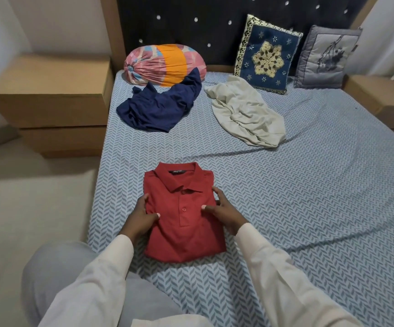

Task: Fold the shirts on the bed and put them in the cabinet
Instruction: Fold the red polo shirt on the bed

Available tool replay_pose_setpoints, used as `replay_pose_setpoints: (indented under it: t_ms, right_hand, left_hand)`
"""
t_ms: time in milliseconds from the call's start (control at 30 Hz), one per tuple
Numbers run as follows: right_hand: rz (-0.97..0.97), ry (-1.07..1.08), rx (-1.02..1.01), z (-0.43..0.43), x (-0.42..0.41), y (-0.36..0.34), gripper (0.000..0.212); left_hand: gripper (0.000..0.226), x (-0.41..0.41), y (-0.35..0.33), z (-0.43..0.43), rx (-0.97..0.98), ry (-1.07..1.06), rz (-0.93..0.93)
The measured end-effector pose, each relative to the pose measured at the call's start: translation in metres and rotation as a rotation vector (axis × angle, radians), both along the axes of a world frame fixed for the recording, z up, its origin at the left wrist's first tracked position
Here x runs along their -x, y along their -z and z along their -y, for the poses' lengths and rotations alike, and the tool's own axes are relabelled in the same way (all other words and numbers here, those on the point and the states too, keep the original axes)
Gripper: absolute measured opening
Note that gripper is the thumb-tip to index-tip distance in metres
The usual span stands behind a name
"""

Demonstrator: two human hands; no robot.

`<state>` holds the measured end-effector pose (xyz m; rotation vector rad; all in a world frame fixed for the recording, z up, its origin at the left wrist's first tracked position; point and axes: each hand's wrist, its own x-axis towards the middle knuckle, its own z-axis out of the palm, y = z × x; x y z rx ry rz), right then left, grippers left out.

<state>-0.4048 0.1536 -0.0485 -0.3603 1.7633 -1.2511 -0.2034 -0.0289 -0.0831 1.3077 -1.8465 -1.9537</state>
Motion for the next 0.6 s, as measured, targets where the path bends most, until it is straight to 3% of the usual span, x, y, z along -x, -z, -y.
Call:
replay_pose_setpoints:
  t_ms: [133,333,500,600]
  right_hand:
    - [0.012,-0.064,0.042,0.013,0.015,0.001,0.092]
    - [0.105,-0.075,0.083,0.023,0.029,0.0,0.072]
    - [-0.162,-0.301,-0.17,0.025,0.03,-0.016,0.063]
    - [-0.346,-0.394,-0.243,0.027,0.03,-0.022,0.074]
  left_hand:
    - [0.106,0.011,0.034,0.03,0.099,0.061,0.072]
    - [0.078,0.022,-0.027,0.023,0.085,0.155,0.02]
    - [0.092,0.011,-0.025,0.017,0.221,0.237,0.132]
    - [0.094,0.003,-0.031,0.016,0.282,0.267,0.115]
